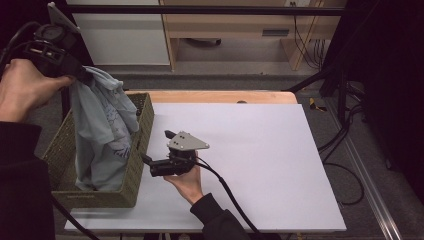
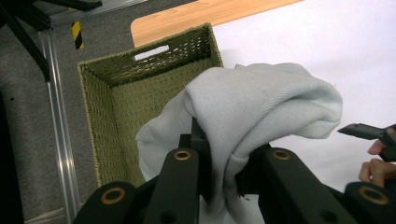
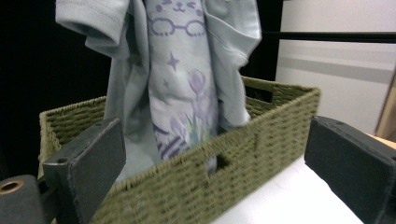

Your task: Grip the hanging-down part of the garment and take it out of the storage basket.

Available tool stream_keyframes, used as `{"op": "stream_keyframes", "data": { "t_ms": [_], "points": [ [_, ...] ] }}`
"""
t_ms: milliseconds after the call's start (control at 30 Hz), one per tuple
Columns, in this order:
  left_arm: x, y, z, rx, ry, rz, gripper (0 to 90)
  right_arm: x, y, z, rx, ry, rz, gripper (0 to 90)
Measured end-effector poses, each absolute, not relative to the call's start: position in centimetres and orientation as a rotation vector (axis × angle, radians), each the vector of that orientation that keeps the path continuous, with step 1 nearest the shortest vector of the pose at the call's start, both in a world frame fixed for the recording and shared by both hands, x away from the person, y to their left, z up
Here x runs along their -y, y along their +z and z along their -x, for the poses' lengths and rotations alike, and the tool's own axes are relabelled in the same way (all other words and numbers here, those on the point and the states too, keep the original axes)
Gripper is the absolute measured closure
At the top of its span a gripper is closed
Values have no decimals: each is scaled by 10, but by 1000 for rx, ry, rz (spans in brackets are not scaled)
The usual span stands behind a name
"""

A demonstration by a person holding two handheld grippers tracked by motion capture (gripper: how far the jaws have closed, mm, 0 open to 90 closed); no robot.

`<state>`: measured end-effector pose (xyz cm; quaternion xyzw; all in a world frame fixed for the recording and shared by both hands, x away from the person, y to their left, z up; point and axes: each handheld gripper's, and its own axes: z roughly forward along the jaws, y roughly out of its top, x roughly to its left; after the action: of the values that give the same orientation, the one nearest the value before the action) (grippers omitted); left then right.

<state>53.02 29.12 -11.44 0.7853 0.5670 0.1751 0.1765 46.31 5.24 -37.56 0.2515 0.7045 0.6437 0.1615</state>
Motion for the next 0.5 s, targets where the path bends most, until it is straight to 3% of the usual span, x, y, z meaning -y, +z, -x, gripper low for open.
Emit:
{"op": "stream_keyframes", "data": {
  "t_ms": [500],
  "points": [
    [-286,-116,-530,-1589,496,-2242,797,-116,-388,-481,-2117,1806,-702,117]
  ]
}}
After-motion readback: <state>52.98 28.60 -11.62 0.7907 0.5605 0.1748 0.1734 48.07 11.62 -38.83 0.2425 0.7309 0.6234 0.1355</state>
